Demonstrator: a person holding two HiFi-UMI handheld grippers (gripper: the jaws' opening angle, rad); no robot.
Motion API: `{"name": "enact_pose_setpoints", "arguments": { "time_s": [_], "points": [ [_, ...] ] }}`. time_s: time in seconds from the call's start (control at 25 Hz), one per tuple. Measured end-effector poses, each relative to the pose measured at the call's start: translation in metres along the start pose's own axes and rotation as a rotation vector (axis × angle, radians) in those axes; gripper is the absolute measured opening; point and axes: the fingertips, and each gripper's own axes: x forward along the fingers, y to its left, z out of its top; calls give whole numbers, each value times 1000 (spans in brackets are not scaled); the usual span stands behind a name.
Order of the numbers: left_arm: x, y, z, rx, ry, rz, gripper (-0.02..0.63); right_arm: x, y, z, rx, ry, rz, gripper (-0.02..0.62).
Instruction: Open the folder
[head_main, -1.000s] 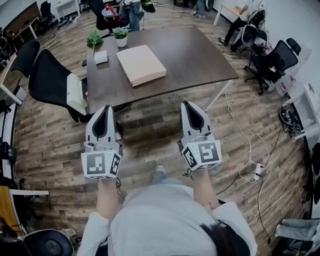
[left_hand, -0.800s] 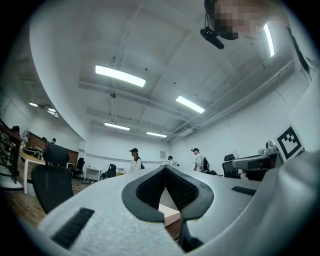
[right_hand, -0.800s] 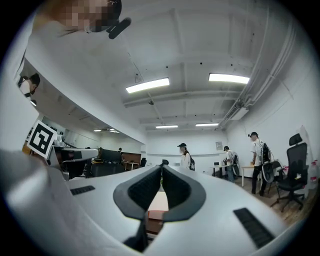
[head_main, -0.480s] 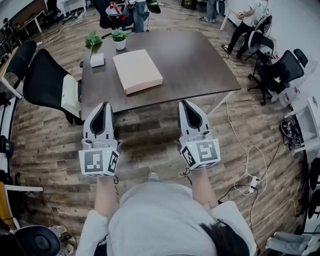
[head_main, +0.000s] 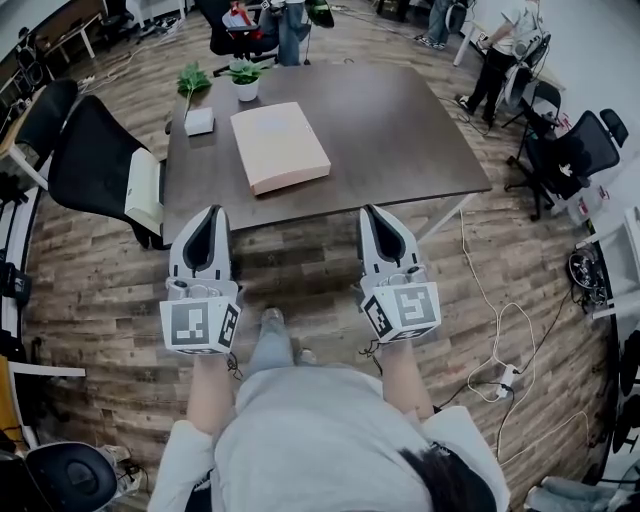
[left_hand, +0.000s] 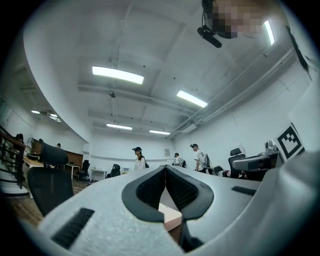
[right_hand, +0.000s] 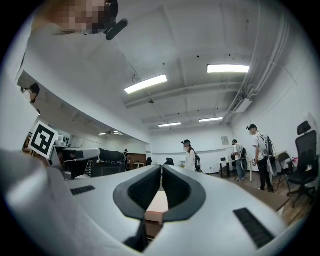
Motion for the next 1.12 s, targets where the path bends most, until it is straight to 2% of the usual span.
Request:
{"name": "enact_pose_setpoints", "arguments": {
  "time_s": [0.44, 1.12],
  "points": [
    [61, 20, -20, -9, 8, -44, 9, 53, -23, -12, -4, 11, -41, 17],
    [174, 99, -58, 2, 33, -92, 9, 194, -33, -34, -9, 26, -64, 17]
  ]
}}
